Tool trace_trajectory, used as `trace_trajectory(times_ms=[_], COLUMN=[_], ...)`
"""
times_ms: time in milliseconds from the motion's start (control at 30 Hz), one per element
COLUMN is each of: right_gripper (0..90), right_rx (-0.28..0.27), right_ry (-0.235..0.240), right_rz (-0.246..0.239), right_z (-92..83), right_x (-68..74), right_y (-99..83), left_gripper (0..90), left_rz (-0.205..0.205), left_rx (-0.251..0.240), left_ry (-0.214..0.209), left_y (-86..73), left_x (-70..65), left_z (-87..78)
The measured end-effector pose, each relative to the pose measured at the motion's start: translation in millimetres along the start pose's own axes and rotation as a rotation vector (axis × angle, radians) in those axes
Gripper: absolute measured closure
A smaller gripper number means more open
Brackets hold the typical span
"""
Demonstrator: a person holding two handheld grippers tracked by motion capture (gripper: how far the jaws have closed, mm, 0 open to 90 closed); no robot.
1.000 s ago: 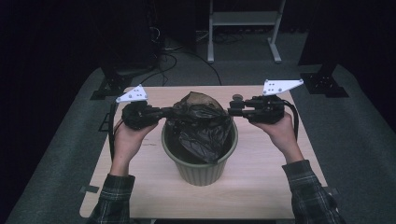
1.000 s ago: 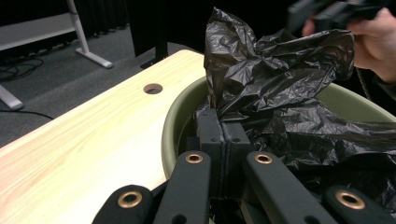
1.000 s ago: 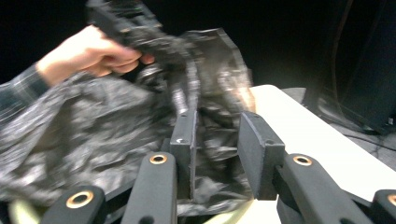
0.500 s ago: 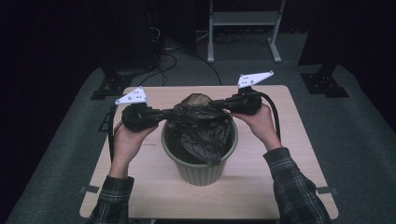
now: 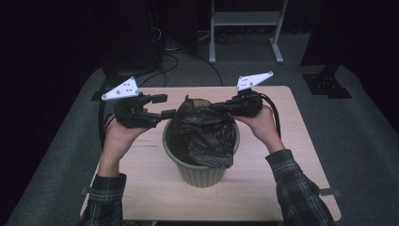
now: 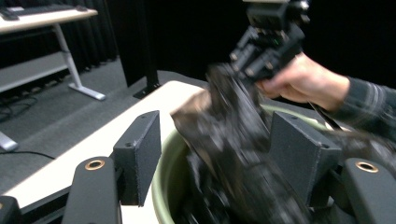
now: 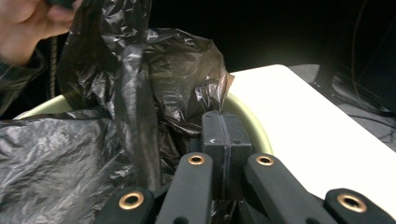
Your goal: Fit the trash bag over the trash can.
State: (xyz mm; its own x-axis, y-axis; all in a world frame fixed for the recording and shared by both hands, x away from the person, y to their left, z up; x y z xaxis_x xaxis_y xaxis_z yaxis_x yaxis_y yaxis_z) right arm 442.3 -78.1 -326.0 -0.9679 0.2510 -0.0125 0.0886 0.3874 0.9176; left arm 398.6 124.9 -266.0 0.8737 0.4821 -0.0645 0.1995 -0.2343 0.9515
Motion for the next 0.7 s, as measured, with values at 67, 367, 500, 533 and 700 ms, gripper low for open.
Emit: trace_trajectory(times_ms=[67,367,500,533,700], right_gripper=[90.0,90.0,90.0,90.0,90.0], right_rx=[0.006,-0.018,-0.035,-0.037,-0.045], right_ry=[0.003,0.061,0.077,0.079,0.067], right_rz=[-0.013,-0.042,-0.049,-0.046,-0.043], right_z=[0.8,2.1,2.0,2.0,1.6], right_x=[3.3,14.5,16.5,16.8,15.2], right_y=[0.5,5.5,7.6,8.3,9.6], left_gripper=[34.2,37.5,38.4,38.4,40.4], left_rz=[0.01,0.022,0.021,0.021,0.027], left_rx=[0.004,0.067,0.12,0.132,0.172], left_ry=[0.004,-0.013,-0.051,-0.058,-0.088], left_y=[7.9,19.5,9.2,6.3,-6.9], left_x=[1.6,9.1,7.2,5.8,-0.5], left_z=[5.4,45.6,64.2,67.6,75.3])
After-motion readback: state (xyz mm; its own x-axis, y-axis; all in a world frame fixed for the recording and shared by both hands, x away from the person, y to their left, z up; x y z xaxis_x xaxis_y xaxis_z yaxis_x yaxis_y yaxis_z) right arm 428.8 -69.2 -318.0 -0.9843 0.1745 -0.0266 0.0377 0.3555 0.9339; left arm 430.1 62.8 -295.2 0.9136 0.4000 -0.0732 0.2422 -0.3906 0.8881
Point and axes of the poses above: each handheld gripper's, and its own axes: z roughly forward along the jaws, y roughly out of its top, x roughly to its left, the point moved 8 cm from there along z, roughly forward along the jaws, and after that the axes turned 5 degrees about -z, right-handed, at the moved point
